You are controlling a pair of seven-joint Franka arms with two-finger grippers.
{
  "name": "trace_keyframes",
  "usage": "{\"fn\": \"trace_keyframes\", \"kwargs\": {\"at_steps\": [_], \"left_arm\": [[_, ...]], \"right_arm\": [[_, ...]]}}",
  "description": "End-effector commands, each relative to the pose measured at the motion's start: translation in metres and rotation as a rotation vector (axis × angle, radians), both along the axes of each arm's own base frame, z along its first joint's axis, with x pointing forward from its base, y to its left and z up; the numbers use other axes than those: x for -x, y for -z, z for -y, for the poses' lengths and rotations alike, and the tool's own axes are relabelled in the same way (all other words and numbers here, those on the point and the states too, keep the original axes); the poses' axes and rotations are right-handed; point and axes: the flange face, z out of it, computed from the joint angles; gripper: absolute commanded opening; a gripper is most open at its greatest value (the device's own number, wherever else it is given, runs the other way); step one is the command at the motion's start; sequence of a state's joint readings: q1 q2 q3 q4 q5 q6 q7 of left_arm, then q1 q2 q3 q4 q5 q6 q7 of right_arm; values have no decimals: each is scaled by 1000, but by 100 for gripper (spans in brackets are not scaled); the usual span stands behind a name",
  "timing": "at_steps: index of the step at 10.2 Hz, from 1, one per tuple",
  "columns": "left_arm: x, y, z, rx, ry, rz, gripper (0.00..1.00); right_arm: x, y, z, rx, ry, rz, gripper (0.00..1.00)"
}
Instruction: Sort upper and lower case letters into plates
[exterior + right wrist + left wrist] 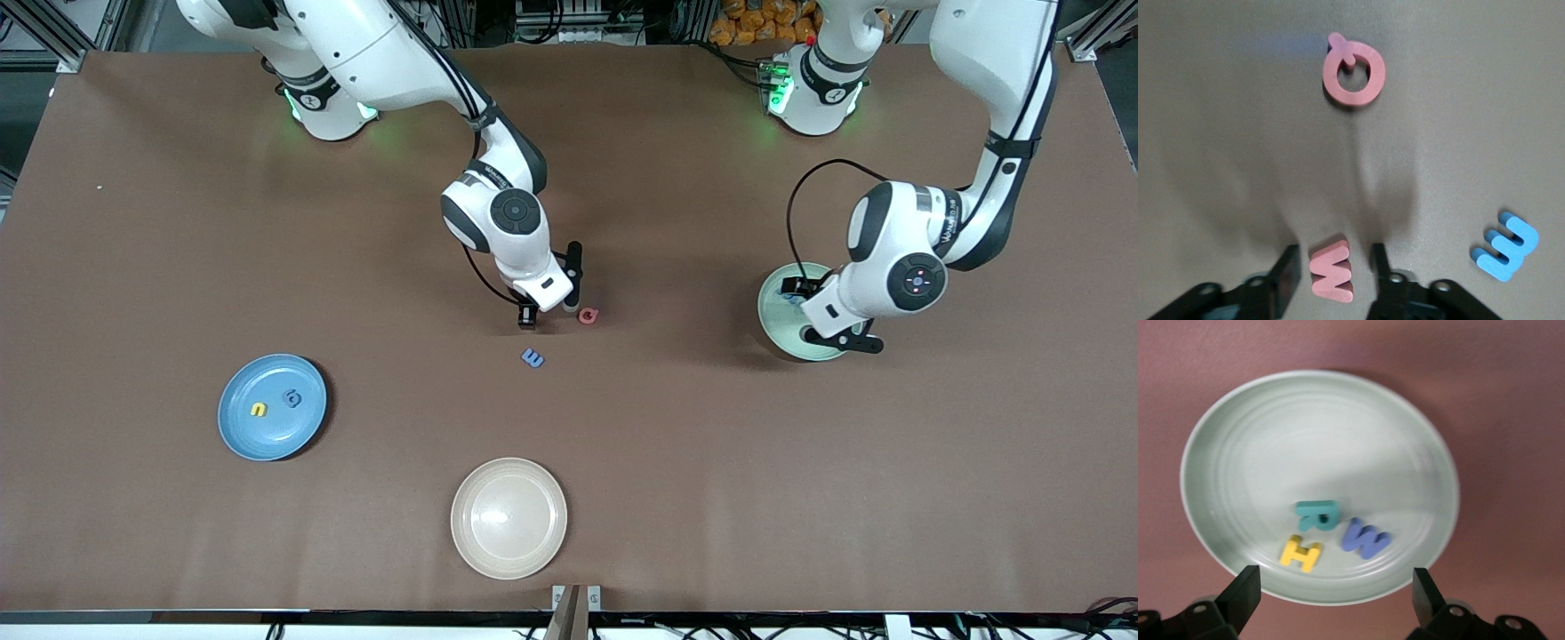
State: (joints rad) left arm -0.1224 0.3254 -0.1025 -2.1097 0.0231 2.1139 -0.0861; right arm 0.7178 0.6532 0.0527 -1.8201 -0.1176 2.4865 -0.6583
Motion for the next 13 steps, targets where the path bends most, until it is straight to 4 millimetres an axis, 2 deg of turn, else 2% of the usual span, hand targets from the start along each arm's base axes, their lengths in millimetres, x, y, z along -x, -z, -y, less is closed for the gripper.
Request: {"fn": "trace_keyframes", "kwargs": {"at_steps": [1, 2, 3, 4, 6, 8, 9, 10, 11, 13], "left_arm": [[-2, -17, 17, -15, -9, 19, 100], [-4, -25, 27, -7, -4, 35, 100], [-6, -33, 40, 0, -1, 53, 100], [-5, -37, 62, 13, 24, 62, 100], [-12, -56, 107, 53, 2, 105, 100], [-18, -64, 165, 77, -36, 141, 100], [-15, -64, 199, 76, -60, 163, 100], [-12, -62, 225, 84, -62, 178, 100], [-19, -63, 242, 116, -58, 210, 100], [-21, -56, 273, 142, -83, 231, 100]], "right_arm": [[0, -2, 2, -2, 4, -6, 0], [-4, -5, 6, -4, 15, -3, 0], [-13, -17, 9, -17, 37, 16, 0], [-31, -30, 24, -26, 73, 29, 0], [-71, -53, 70, -39, 155, 51, 0], [-121, -90, 136, -70, 296, 102, 0], [-140, -101, 174, -49, 376, 107, 0], [-156, -102, 222, -10, 465, 106, 0], [-171, -104, 274, 35, 546, 109, 0], [-182, -96, 366, 82, 749, 62, 0]]}}
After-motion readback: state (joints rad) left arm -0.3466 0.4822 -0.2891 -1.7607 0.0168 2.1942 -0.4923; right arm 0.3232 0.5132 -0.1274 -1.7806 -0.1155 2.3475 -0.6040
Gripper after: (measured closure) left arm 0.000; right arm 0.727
